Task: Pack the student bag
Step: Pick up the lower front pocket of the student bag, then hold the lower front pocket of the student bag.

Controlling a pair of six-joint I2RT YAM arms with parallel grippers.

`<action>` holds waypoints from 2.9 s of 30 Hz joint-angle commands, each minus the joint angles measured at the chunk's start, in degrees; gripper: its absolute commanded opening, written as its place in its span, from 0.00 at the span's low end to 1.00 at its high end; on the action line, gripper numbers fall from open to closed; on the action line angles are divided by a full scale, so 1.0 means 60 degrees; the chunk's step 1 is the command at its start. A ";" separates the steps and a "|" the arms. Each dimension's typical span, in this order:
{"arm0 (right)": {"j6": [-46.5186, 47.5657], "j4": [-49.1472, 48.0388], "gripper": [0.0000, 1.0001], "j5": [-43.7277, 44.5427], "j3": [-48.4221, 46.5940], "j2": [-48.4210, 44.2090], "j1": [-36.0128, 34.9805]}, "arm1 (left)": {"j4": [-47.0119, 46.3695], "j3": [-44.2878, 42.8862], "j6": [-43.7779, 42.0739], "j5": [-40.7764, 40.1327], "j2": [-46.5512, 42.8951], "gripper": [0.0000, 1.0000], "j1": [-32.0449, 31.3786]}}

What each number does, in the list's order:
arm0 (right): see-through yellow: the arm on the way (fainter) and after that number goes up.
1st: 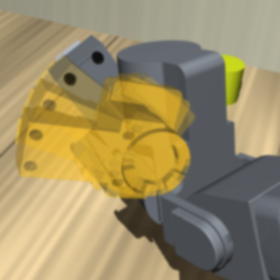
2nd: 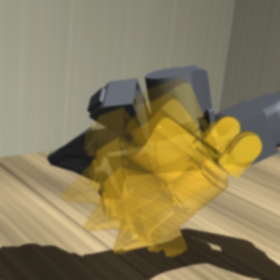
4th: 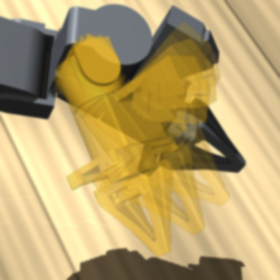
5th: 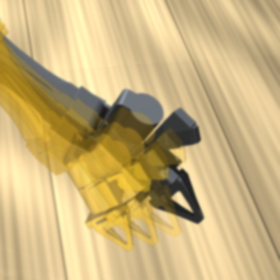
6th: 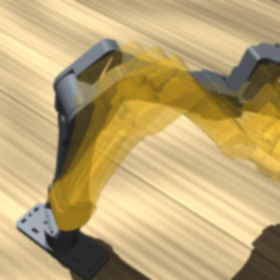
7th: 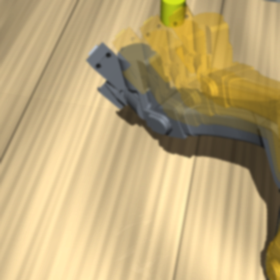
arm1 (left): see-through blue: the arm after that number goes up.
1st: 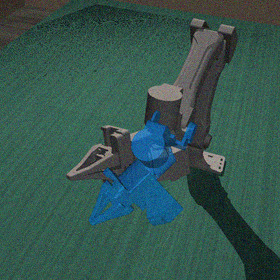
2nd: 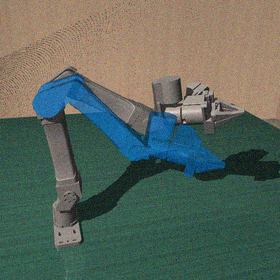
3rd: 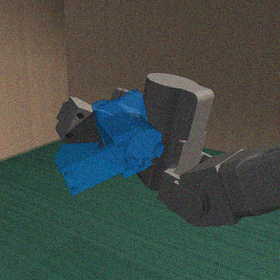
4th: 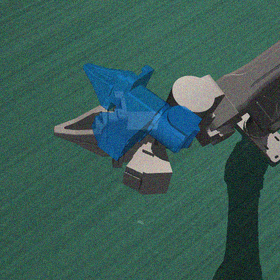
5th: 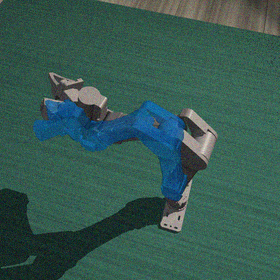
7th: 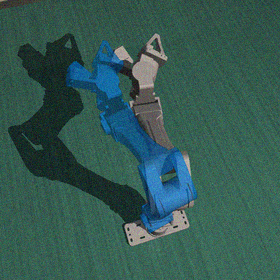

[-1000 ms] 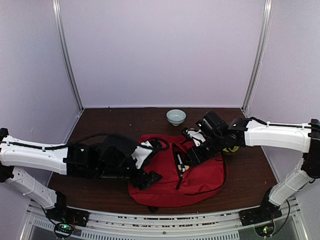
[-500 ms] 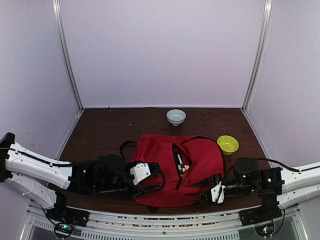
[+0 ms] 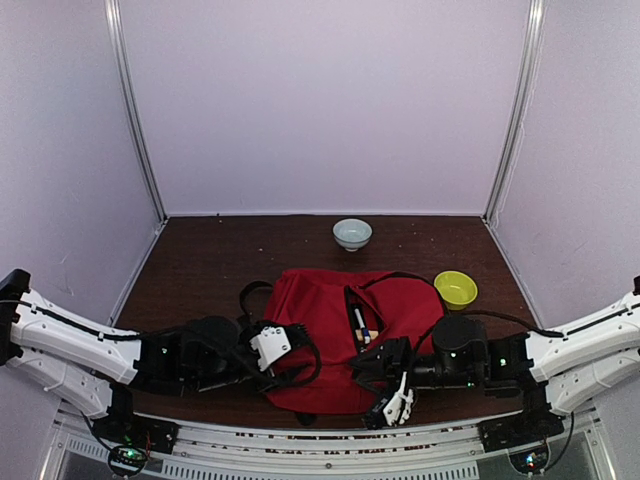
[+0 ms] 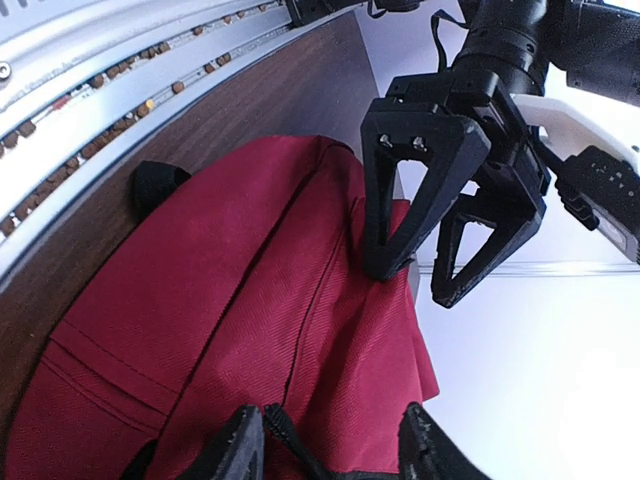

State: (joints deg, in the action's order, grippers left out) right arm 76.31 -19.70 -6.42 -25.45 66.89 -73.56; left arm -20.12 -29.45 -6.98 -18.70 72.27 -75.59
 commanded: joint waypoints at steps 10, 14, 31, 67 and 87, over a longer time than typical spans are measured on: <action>0.1477 0.0607 0.10 0.1462 -0.0730 0.0496 -0.0140 | -0.0538 0.0053 0.0157 -0.0336 -0.0195 0.70 -0.0042; 0.1176 0.0882 0.00 0.1722 -0.0790 0.0118 -0.0140 | -0.0140 -0.0202 -0.0010 -0.0395 -0.0155 0.71 -0.0148; -0.8944 -0.0764 0.00 -0.4233 -0.1707 0.0304 0.2932 | 0.0776 -0.2465 -0.3067 -0.1164 0.2041 0.62 -0.1808; -1.3524 -0.2882 0.00 -0.4195 -0.2818 0.2962 0.5034 | -0.0177 -0.3030 -0.4517 -0.4342 0.4444 0.00 -0.2023; -1.4186 -0.2945 0.00 -0.4217 -0.2884 0.2671 0.4589 | 0.0443 -0.0874 -0.3521 -0.4049 0.1485 0.00 -0.2112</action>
State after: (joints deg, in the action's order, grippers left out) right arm -7.79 -28.21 -40.40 -45.78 89.19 -43.27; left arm -20.53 -40.99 -31.09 -45.36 89.45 -86.70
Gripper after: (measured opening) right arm 0.014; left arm 0.018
